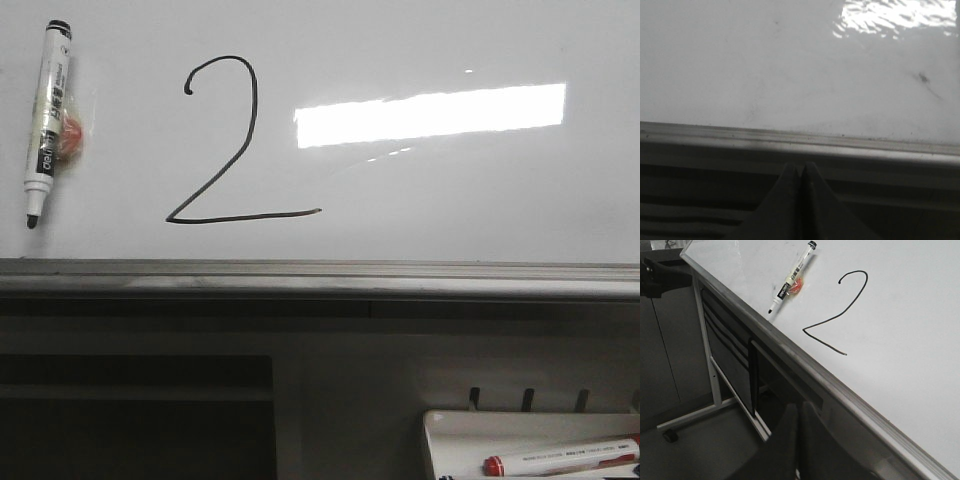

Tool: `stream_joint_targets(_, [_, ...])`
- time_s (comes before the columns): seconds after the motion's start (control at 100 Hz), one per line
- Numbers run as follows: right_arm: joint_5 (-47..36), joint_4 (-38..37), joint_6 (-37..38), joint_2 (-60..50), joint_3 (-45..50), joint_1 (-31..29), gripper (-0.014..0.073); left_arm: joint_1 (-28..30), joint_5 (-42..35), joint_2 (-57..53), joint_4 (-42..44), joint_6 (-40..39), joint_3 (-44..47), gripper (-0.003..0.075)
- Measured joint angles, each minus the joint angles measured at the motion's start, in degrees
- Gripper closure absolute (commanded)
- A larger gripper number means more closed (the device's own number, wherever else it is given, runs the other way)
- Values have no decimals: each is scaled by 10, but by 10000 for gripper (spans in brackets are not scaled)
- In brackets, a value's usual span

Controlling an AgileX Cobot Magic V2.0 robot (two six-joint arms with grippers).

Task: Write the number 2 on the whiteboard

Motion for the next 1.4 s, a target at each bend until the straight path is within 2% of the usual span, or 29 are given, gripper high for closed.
stream_joint_targets(1.05, [1, 0, 0, 0, 0, 0, 655, 0, 1, 0, 9, 0, 3, 741])
stream_joint_targets(1.34, [-22, 0, 0, 0, 0, 0, 655, 0, 1, 0, 10, 0, 3, 741])
stream_joint_targets(1.4, [-27, -14, 19, 0, 0, 0, 655, 0, 1, 0, 10, 0, 3, 741])
